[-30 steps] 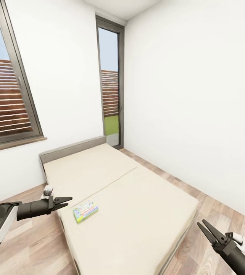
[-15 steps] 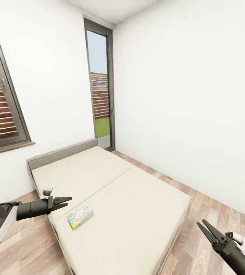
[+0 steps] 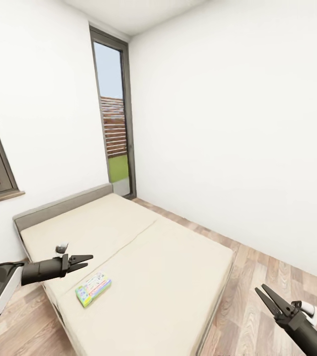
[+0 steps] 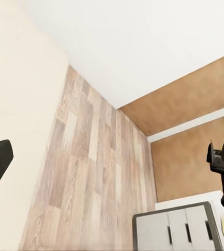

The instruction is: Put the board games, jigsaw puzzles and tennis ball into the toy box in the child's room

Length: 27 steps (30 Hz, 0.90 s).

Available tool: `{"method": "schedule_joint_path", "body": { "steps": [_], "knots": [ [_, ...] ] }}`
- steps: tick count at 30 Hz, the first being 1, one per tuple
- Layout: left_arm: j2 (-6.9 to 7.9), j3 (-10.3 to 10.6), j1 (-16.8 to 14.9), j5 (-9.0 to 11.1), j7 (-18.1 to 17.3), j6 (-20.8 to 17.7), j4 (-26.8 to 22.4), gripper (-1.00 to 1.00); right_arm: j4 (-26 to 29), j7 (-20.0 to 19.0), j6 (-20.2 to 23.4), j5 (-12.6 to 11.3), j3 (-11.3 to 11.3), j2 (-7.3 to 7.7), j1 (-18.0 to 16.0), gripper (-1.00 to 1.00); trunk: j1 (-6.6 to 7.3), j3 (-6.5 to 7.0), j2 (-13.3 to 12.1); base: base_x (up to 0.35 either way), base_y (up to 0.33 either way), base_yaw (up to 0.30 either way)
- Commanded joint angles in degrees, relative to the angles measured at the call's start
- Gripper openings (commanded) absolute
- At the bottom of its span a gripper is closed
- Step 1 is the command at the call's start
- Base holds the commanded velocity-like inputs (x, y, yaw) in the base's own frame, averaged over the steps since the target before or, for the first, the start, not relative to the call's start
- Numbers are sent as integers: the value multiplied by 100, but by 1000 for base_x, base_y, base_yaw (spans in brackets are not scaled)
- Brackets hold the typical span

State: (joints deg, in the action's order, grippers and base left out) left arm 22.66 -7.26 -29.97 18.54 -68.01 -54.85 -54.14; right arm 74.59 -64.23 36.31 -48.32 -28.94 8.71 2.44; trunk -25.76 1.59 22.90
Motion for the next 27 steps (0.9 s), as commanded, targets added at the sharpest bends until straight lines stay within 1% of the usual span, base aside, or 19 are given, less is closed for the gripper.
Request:
{"method": "schedule_joint_path", "body": {
  "steps": [1,9,14,21,27],
  "knots": [
    [1,-1,0,14,-8,-34,3,100,3,7,43,-38,2,3,2,100,-2,6,2,0,197,-213],
    [1,-2,0,17,-10,-35,3,100,3,5,43,-46,2,3,2,100,-2,58,2,0,221,-202],
    [1,-1,0,18,-10,-35,1,100,10,1,43,-57,4,0,2,100,-2,72,2,0,175,-80],
    [1,-3,0,18,-7,-34,1,100,14,-1,47,-66,4,3,2,100,-2,74,2,0,66,-34],
    [1,0,0,18,-9,-34,5,100,13,-1,72,-70,3,6,2,100,-2,52,2,0,16,-111]
  ]
}}
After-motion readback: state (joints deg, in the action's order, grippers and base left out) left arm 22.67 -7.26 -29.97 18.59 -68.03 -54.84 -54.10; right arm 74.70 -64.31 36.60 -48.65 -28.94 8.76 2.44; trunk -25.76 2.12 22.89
